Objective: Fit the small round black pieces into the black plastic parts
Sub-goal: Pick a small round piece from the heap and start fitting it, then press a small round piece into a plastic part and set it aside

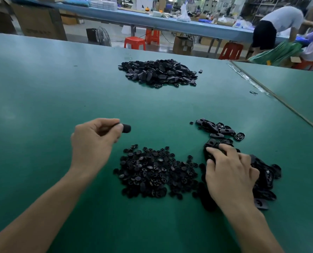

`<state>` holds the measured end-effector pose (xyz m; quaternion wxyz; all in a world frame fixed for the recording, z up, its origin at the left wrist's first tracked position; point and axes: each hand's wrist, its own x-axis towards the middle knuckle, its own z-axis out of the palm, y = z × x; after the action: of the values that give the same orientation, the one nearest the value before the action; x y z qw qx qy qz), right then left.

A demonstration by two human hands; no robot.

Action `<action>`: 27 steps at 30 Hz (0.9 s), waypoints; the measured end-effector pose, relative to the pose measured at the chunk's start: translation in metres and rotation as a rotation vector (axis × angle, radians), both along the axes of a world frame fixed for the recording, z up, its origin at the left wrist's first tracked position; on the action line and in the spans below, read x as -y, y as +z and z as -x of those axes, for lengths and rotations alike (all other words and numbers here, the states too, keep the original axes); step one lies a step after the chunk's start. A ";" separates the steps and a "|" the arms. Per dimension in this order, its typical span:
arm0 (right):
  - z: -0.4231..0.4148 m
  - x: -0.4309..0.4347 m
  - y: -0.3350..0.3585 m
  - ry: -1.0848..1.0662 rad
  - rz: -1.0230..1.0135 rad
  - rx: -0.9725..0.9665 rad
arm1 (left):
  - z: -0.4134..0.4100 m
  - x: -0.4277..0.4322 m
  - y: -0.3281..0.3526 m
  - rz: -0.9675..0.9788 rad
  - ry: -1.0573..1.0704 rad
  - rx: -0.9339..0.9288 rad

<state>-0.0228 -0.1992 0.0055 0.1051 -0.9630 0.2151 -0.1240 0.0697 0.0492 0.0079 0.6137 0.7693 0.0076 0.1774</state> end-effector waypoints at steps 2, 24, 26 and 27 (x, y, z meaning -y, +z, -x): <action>0.000 0.000 0.000 -0.017 0.017 -0.010 | -0.013 -0.007 -0.006 -0.115 0.017 -0.059; -0.005 0.001 -0.001 0.000 -0.017 0.324 | 0.014 0.026 -0.016 -0.033 -0.158 0.059; -0.004 -0.001 0.001 0.014 -0.042 0.380 | 0.017 0.029 -0.018 -0.024 -0.179 0.082; -0.004 -0.001 0.002 0.020 -0.057 0.405 | 0.018 0.030 -0.018 -0.028 -0.197 0.091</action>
<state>-0.0188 -0.1982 0.0079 0.1745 -0.9171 0.1836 -0.3077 0.0519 0.0188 -0.0104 0.6170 0.7661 -0.0983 0.1509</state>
